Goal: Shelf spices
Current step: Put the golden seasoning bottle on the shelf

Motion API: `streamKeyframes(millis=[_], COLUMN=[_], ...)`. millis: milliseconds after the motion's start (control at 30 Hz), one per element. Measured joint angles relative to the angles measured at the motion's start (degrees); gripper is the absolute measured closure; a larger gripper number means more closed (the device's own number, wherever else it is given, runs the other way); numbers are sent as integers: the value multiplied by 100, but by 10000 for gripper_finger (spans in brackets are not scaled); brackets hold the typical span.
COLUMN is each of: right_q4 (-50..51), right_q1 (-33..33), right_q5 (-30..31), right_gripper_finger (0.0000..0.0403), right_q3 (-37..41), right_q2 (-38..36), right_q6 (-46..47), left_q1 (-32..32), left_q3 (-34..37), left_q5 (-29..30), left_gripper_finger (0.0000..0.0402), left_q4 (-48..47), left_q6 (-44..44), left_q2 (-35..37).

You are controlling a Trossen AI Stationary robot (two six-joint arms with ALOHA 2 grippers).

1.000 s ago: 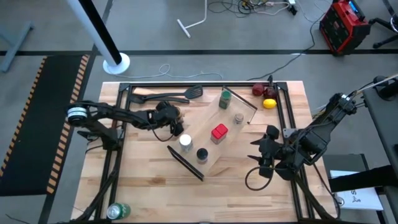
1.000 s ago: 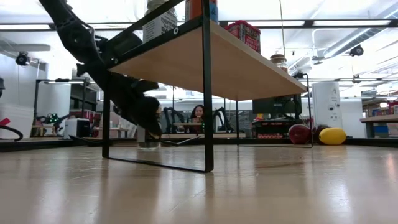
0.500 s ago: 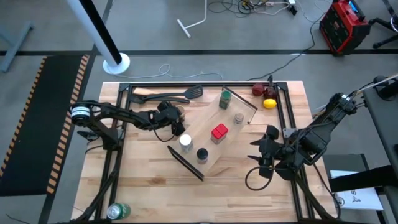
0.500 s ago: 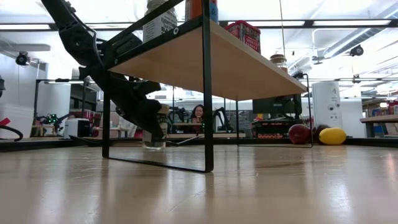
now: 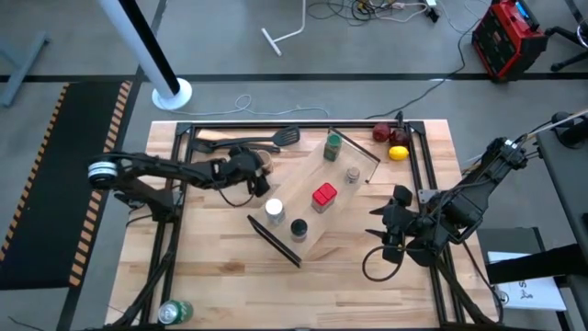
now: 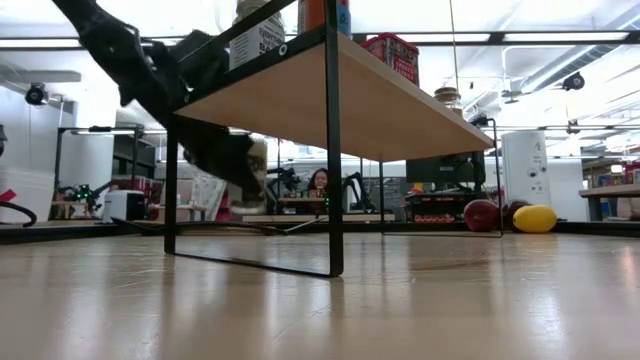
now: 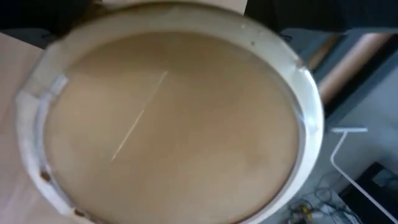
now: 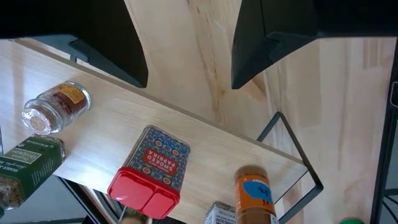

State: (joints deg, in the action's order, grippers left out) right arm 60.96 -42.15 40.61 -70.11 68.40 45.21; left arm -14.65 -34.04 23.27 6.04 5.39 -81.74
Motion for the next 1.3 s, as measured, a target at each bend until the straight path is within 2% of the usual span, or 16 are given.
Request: streamKeyframes(millis=[100, 233, 433, 567, 767, 867, 1100, 1300], right_q4=[-1, -9, -50, -169, -756, -1099, -1796, -2435], right_q1=[0, 0, 0, 2, -24, -81, -375, -387], right_q5=[0, 5, 137, 145, 261, 436, 1063, 1106], right_gripper_finger=[193, 187, 182, 188, 198, 198, 192, 200], right_q3=[2, 8, 101, 196, 683, 1087, 1957, 2438], right_q2=[0, 0, 0, 0, 0, 0, -4, -4], right_q6=[0, 5, 20, 52, 135, 196, 866, 1080], left_q1=[-66, -110, -128, -126, -80, 7, 413, 848], left_q3=[0, -69, -1230, -2372, -3465, -3773, -4138, -4463], left_q5=[-12, -322, -328, -352, -1247, -1502, -1474, -1366], left_gripper_finger=[137, 137, 137, 137, 137, 137, 137, 137], left_q4=[-161, -388, -1848, -3007, -3513, -3607, -3604, -3646], left_q6=[-70, -231, -292, -175, 234, 297, 819, 996], left_q2=[465, 1039, 1422, 1289, 984, 860, 394, -215])
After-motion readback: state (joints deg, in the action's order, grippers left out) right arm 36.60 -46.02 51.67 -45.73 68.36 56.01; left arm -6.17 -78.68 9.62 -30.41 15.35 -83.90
